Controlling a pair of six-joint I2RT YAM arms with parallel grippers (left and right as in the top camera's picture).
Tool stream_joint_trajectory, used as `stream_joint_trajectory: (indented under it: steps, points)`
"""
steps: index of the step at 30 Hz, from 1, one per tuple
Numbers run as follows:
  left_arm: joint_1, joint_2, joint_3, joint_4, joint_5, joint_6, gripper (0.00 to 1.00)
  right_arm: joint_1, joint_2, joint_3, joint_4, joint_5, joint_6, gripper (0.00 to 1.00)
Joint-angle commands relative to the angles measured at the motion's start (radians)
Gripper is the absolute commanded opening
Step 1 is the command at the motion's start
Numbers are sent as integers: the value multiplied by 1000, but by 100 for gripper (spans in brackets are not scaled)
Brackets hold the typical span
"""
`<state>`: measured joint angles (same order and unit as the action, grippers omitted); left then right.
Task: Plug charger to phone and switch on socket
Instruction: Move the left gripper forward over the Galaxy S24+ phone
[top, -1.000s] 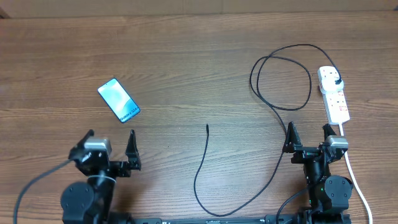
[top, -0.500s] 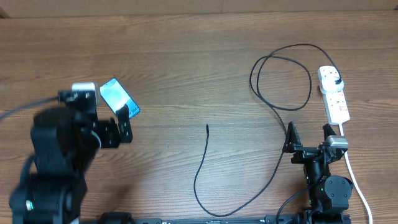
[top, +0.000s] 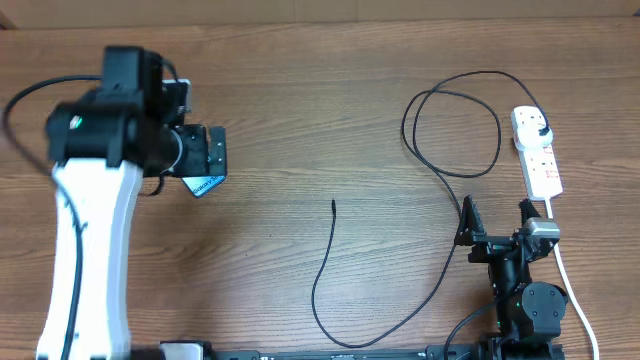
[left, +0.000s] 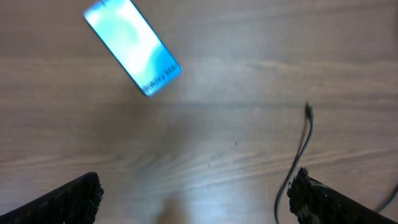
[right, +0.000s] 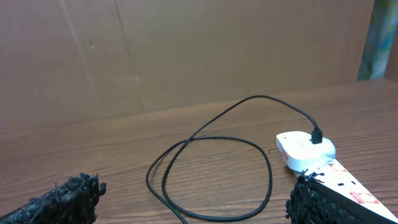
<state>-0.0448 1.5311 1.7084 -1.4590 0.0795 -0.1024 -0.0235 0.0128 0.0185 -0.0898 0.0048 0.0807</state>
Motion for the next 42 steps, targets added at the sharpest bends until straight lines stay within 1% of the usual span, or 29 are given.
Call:
stream_joint_trajectory:
  steps: [1,2,3,4,5,11,16,17,18,21,22,23,37,42]
  points:
    - [7,103,22,-21,72,-10,54,6,-11,-11,5,5,-4,100]
    - [7,135,22,-24,77,-11,24,6,-10,-11,5,5,-4,100]
    - [7,154,22,-24,80,-11,22,6,-11,-11,5,5,-4,100]
    - [7,186,22,-25,87,-11,56,6,-11,-11,5,5,-3,100]
    - [7,218,22,-22,102,-11,100,6,-11,-11,5,5,-4,100]
    - [7,349,22,10,97,-10,100,6,-10,-11,5,5,-4,100]
    - [7,378,22,87,85,-25,100,6,-10,-11,5,5,-4,100]
    - [7,378,22,118,29,-91,100,6,-11,-11,5,5,-4,100]
    - [7,378,22,129,-8,-130,100,6,-10,-11,5,5,-4,100]
    - [7,378,22,137,-172,-286,100,6,-11,-11,5,5,-4,100]
    - [7,378,22,134,-220,-332,100,6,-11,-11,5,5,-4,100]
    - [7,378,22,134,-229,-347,100,6,-10,-11,5,5,-4,100]
    - [8,378,21,238,-231,-335,99,6,-10,-11,5,5,-4,100]
    - [42,378,21,249,-174,-320,99,6,-11,-11,5,5,-4,100]
